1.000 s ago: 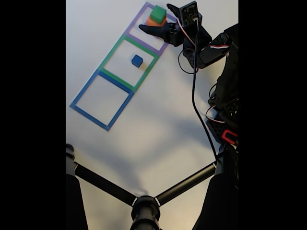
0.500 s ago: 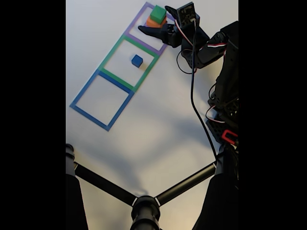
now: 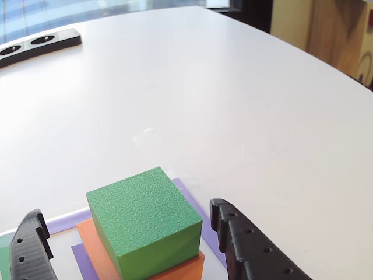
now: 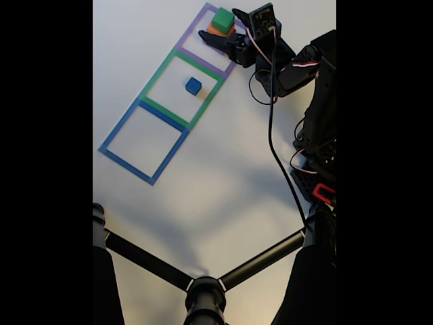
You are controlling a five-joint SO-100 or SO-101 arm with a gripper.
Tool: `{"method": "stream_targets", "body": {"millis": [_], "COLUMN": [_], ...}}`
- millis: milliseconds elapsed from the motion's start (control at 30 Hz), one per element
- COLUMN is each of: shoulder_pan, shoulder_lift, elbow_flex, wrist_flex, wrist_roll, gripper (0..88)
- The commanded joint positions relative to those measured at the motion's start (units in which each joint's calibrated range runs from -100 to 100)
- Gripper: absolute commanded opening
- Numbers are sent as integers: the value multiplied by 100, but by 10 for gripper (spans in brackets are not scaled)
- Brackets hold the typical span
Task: Tower of hanoi
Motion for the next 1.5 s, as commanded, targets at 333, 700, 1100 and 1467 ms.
{"method": "stream_targets", "body": {"millis": [333,700,1100,1467], "shoulder_pan": [-181,-189,-204,-273], "shoulder_lift": [-84,-84,-109,-181], "elbow_flex": [-211,-229,-265,-256], "wrist_flex": [-180,-188,-164,-108], "wrist_roll": [0,0,0,0], "gripper": [218,147,102,78]}}
